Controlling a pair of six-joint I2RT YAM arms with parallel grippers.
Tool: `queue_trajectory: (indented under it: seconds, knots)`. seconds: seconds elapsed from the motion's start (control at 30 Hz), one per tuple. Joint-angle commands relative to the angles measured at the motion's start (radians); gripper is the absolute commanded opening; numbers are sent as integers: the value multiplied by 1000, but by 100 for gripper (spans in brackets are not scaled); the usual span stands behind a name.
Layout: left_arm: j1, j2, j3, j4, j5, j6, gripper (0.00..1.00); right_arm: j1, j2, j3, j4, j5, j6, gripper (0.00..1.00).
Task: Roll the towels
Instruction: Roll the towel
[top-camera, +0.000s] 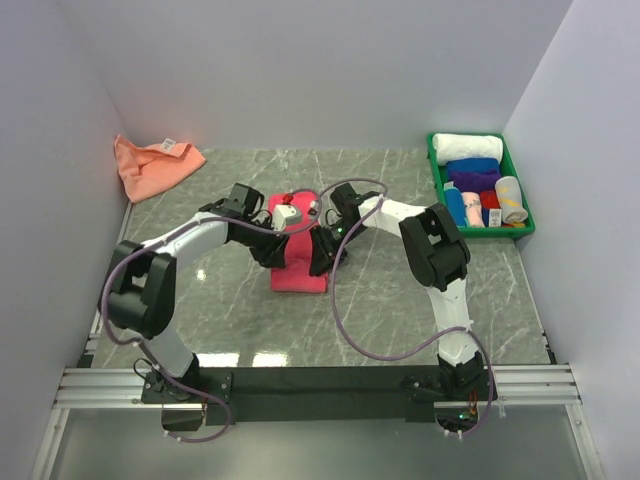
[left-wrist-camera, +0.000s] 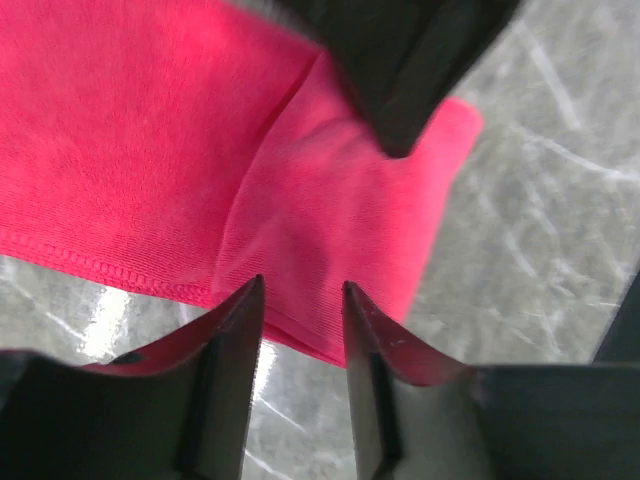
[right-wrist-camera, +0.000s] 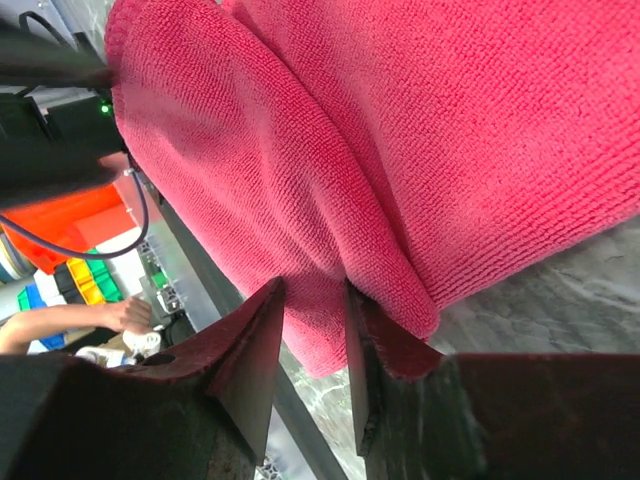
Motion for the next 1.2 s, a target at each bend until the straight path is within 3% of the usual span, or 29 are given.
queue_trajectory:
  seconds: [0.0,0.1,0.2,0.23,0.33,0.47,0.6,0.77,0.97,1.03,1.13,1.17]
  knots:
    - [15,80,-6,19,-13,-8,39,18,25,4,12,71,-33,37]
    - [61,113,-24,-14,-27,41,31,18,31,-10,-3,79,-50,29]
    - [76,49,-61,-33,-51,99,30,18,22,-23,-5,97,-64,22]
    - [76,21,-64,-36,-57,112,31,20,19,-26,-3,102,-67,22]
    - [61,-105,-75,-47,-62,149,48,29,4,-33,-8,134,-75,20]
    - [-43,-276,-168,27,-151,193,57,40,-7,-40,-9,154,-113,19]
    - [-227,-369,-314,148,-307,224,60,43,-4,-43,-3,137,-95,18]
    - [-337,-325,-372,278,-401,265,62,44,-5,-36,-14,125,-93,18]
    - [-388,-240,-411,387,-496,291,65,43,13,-20,-38,126,-107,18]
    - [-396,-219,-414,401,-498,296,64,44,18,-17,-40,125,-108,18]
    - [-405,-177,-411,390,-502,298,52,43,15,-11,-49,109,-110,18]
    - [-411,-165,-406,377,-504,298,41,41,12,-8,-52,102,-105,18]
